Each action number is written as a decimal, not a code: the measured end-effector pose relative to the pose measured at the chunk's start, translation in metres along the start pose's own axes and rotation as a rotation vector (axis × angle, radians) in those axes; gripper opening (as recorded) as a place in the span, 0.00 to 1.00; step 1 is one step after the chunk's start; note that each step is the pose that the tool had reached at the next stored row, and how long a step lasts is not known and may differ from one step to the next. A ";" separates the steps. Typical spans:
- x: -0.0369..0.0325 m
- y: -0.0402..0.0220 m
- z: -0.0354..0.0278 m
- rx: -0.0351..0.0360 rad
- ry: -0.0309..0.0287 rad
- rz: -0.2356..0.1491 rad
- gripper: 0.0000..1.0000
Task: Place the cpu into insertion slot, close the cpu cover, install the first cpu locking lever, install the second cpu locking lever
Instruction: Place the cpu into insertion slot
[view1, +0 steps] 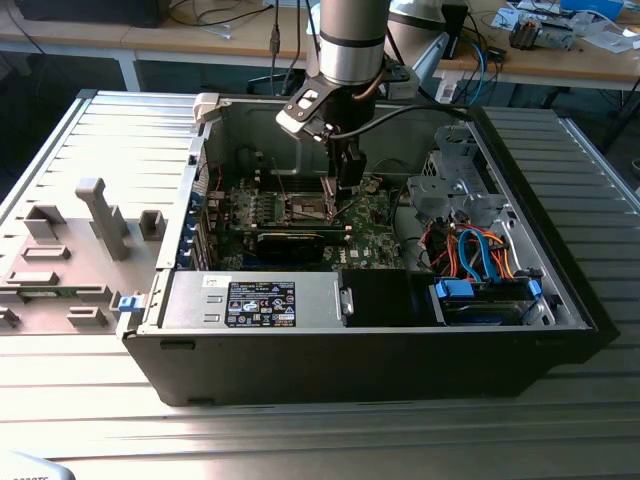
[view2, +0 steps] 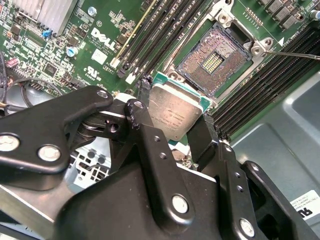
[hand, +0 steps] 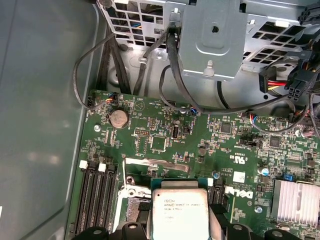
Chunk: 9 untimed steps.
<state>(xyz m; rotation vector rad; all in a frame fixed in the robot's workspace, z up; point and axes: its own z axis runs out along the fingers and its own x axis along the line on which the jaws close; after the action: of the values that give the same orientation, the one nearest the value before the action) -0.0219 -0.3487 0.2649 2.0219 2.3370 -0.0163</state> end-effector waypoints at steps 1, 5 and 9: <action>0.0000 0.0000 0.0001 0.0002 -0.0001 0.004 0.54; 0.0000 0.0000 0.0002 0.0007 -0.0004 0.017 0.54; 0.0000 0.0000 0.0002 0.0009 -0.0005 0.020 0.54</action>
<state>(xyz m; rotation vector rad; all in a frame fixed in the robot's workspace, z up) -0.0219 -0.3487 0.2647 2.0450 2.3170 -0.0170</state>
